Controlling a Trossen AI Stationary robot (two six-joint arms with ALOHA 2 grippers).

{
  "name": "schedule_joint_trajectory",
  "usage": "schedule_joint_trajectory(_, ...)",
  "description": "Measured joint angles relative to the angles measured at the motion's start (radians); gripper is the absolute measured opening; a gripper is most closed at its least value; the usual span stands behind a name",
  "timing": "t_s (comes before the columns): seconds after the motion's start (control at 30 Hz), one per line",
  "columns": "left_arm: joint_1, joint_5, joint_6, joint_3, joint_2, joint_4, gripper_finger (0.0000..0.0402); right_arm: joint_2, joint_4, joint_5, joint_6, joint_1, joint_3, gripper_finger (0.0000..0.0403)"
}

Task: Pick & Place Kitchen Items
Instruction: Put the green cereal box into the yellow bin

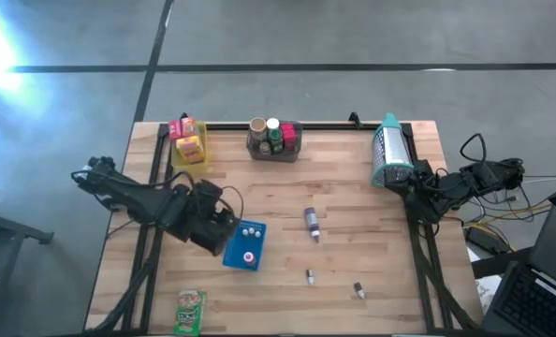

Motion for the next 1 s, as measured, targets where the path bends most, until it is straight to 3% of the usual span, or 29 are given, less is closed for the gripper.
schedule_joint_trajectory(0.2,-0.015,0.098,-0.068,-0.074,-0.039,-0.001,0.0389,0.0,0.0,0.0,0.0,0.0,0.0,0.0008)
schedule_joint_trajectory(0.53,-0.06,0.386,-0.243,-0.23,-0.106,0.004,0.0399,0.0,0.0,0.0,0.0,0.0,0.0,0.0008)
schedule_joint_trajectory(1.0,-0.349,0.439,-0.707,-0.407,-0.117,0.308,0.04,0.0,0.0,0.0,0.0,0.0,0.0,0.0008)
